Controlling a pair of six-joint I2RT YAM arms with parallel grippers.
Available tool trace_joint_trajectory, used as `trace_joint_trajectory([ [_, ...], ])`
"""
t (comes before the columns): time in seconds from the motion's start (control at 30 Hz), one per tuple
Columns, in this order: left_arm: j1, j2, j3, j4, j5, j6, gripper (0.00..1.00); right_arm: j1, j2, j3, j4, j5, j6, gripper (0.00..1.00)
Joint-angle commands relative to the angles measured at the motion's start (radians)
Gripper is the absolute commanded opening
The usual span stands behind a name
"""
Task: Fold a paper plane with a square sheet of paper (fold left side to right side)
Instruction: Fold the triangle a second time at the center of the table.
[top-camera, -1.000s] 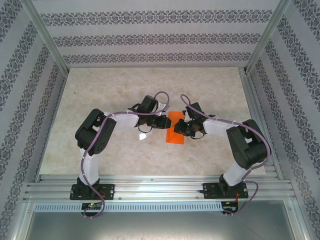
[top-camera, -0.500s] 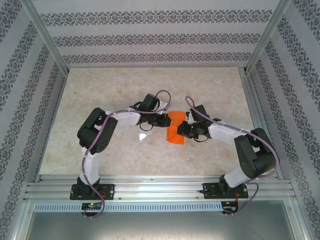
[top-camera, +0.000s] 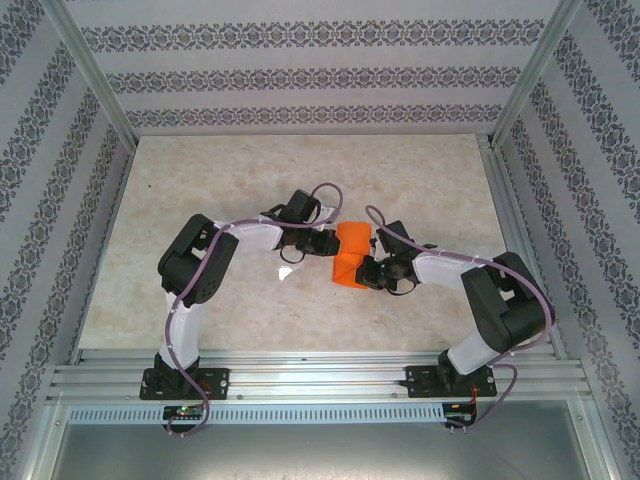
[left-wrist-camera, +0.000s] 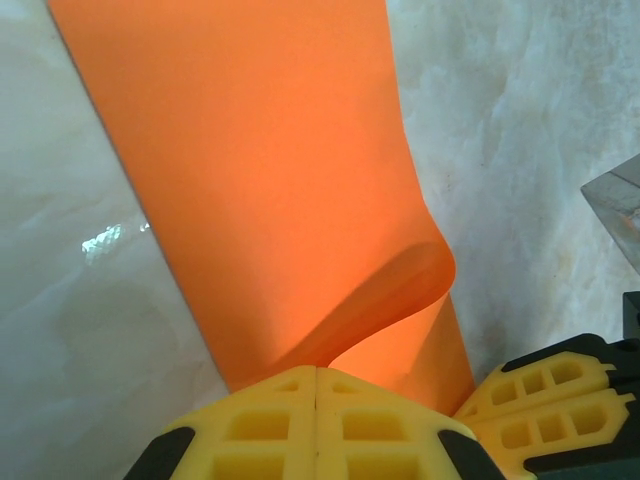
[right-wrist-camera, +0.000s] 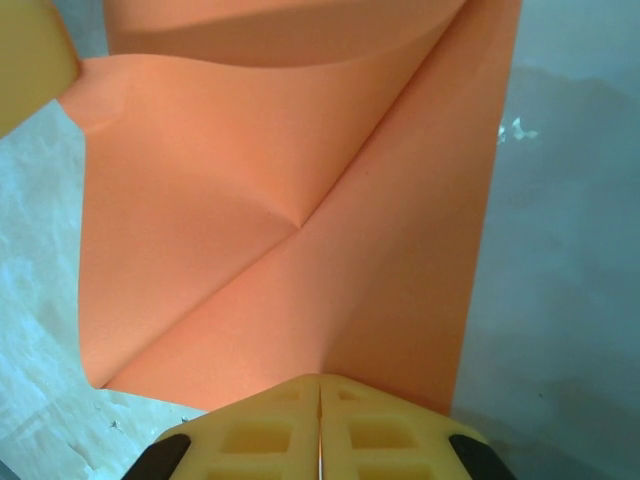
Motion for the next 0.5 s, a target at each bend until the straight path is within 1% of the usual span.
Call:
trace_joint_trajectory([
  [0.0,0.006,0.018,0.023,-0.008,-0.003,0.024,0.00,0.017,0.038,0.003,-0.054,0.053,-0.014,0.08],
  [0.33,0.007,0.045,0.025,-0.008,-0.011,0.031,0.00,0.023,0.046,0.009,-0.060,0.058,-0.018,0.08],
  [0.47,0.007,0.047,0.019,-0.003,-0.033,0.028,0.00,0.023,0.048,0.009,-0.065,0.058,-0.019,0.08],
])
